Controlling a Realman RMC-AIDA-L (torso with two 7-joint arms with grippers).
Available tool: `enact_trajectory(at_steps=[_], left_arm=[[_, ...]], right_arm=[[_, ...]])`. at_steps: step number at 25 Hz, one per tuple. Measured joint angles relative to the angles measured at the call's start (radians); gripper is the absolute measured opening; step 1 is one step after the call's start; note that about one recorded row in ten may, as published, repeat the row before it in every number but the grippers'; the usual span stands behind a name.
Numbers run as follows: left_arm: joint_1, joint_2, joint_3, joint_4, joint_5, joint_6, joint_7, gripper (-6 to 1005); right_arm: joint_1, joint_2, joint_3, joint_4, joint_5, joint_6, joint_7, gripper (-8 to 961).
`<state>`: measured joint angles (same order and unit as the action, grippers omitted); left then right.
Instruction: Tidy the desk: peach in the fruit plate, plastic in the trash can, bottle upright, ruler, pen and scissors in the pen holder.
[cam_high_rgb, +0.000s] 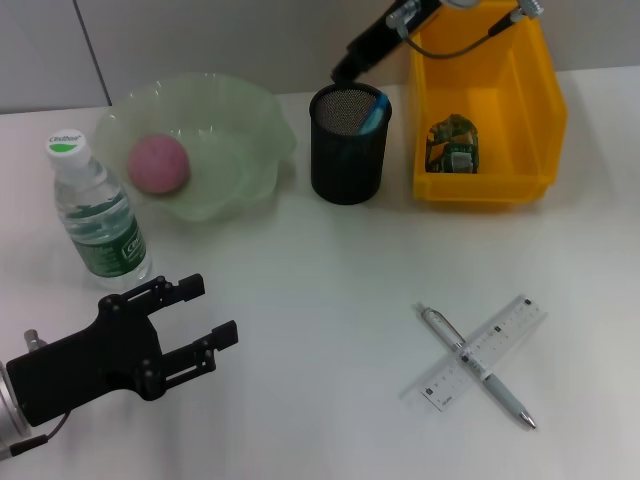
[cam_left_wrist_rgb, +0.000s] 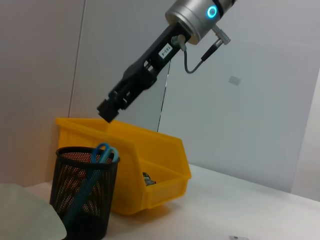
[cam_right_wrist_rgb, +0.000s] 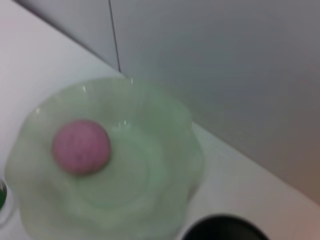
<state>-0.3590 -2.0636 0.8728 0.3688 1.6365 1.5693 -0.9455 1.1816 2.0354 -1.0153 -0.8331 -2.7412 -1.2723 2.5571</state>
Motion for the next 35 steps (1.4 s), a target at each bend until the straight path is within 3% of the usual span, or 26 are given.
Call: enact_trajectory(at_steps=[1, 4, 7, 12, 19, 31, 35], left_arm=[[0.0, 0.0, 0.0, 0.0, 0.0, 0.0, -0.001, 731], [0.0, 0.001, 0.001, 0.004, 0.004, 0.0, -0.013, 732], [0.001, 0.001, 0.001, 0.006, 0.004, 0.001, -0.022, 732], [0.005, 0.002, 0.001, 0.008, 0.005, 0.005, -0.042, 732], [0.004, 0.002, 0.01, 0.009, 0.009, 0.012, -0.053, 733], [0.016, -0.002, 0.003, -0.003, 0.008, 0.0, -0.077, 734], [0.018, -0.005, 0.006, -0.004, 0.005, -0.005, -0.08, 734]], right_arm=[[-0.019, 0.008, 0.001, -0.034, 0.02, -0.001, -0.017, 515], [-0.073, 0.019, 0.0, -0.114, 0.121, -0.022, -0.081, 594], [-0.124, 0.01, 0.001, -0.149, 0.28, -0.069, -0.161, 673], [-0.199, -0.027, 0.007, -0.152, 0.463, -0.221, -0.327, 674], [-0.208, -0.043, 0.003, -0.12, 0.464, -0.359, -0.455, 677], [-0.269, -0.02, -0.038, -0.149, 0.426, -0.557, -0.675, 695], [-0.312, 0.011, -0.08, -0.233, 0.347, -0.55, -0.747, 701]])
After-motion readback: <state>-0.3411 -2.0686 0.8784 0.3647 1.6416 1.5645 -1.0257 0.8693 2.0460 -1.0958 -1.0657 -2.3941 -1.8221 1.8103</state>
